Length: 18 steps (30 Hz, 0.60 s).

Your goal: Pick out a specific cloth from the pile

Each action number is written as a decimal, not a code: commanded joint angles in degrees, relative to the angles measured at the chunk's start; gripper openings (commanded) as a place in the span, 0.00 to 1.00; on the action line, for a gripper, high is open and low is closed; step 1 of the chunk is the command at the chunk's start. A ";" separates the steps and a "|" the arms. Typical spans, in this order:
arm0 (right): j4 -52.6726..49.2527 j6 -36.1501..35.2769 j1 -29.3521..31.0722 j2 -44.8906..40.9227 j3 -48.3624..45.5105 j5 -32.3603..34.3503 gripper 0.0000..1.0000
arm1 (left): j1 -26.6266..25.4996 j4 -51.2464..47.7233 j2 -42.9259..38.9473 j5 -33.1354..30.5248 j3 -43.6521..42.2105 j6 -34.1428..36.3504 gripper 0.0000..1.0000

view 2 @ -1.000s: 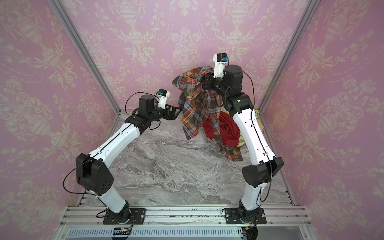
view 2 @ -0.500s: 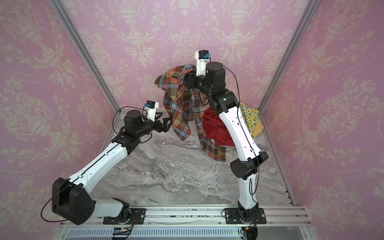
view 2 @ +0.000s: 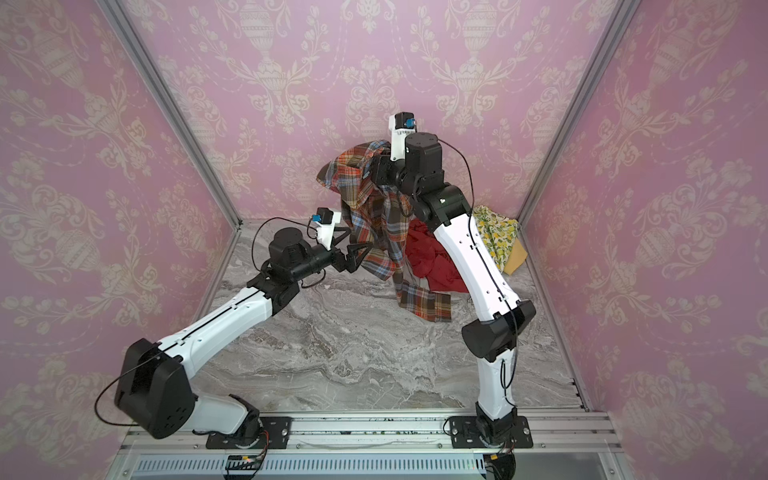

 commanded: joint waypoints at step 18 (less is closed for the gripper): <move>8.28 4.33 0.70 -6.11 -6.12 5.58 0.00 | -6.23 15.80 23.91 -3.25 17.79 -1.95 0.99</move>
